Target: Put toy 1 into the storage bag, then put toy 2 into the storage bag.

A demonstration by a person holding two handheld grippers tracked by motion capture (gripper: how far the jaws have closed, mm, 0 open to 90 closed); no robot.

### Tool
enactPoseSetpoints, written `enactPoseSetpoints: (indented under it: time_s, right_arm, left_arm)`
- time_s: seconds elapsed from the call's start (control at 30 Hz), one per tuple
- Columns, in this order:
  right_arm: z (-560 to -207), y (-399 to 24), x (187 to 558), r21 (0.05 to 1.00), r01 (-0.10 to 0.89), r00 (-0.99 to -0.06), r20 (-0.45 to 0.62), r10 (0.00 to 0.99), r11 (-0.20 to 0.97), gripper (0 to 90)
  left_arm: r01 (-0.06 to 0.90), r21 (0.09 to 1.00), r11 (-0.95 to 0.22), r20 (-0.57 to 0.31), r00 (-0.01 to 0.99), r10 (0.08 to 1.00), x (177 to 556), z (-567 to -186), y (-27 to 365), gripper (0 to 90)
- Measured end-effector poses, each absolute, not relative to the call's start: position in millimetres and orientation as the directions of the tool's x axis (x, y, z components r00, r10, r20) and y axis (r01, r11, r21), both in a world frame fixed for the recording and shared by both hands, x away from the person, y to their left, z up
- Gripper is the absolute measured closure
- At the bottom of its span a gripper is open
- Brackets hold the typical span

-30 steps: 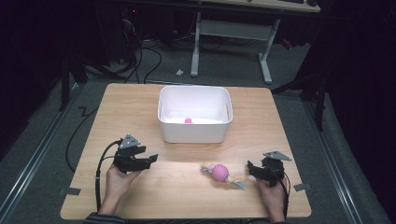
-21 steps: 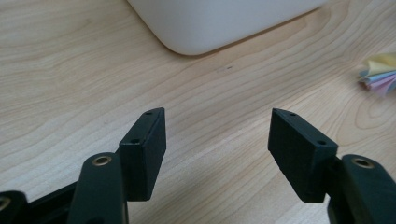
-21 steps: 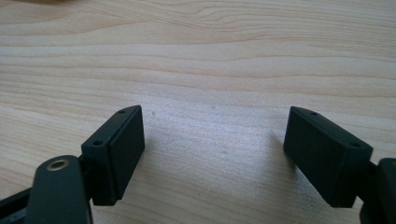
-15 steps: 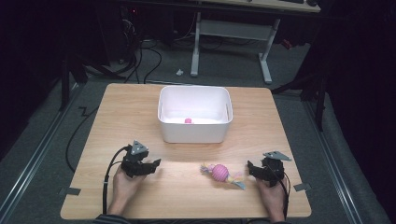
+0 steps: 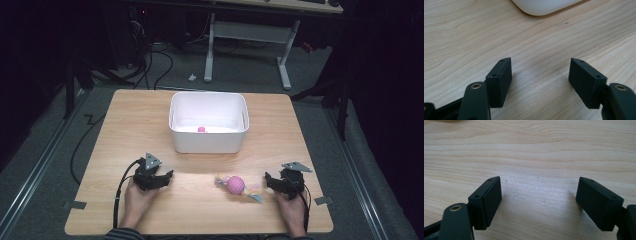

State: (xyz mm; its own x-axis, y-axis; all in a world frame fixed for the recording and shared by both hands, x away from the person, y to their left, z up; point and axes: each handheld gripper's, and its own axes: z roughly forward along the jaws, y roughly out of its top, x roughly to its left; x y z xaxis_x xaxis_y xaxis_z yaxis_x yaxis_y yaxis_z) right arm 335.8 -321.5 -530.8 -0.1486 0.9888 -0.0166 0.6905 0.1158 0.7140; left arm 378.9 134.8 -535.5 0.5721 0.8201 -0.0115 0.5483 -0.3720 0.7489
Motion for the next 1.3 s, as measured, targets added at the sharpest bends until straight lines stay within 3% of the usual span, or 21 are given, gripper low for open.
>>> enactPoseSetpoints:
  time_s: [0.23,0.67,1.3]
  right_arm:
    - [-529.4,-318.6,333.8,0.698,0.699,-0.210,-0.006,0.978,0.155,17.5]
    - [-505.5,-330.2,320.5,0.758,0.645,-0.264,0.106,0.959,0.094,26.2]
    - [-478.1,-303.3,307.2,0.804,0.567,-0.409,0.087,0.908,0.178,27.8]
  left_arm:
    - [0.556,0.746,-0.368,-0.012,0.562,0.827,379.5,-535.6,135.1,31.4]
    - [0.564,0.744,-0.359,-0.011,0.547,0.837,378.9,-535.7,134.9,28.6]
    - [0.565,0.742,-0.359,-0.010,0.546,0.838,378.8,-535.7,135.1,28.1]
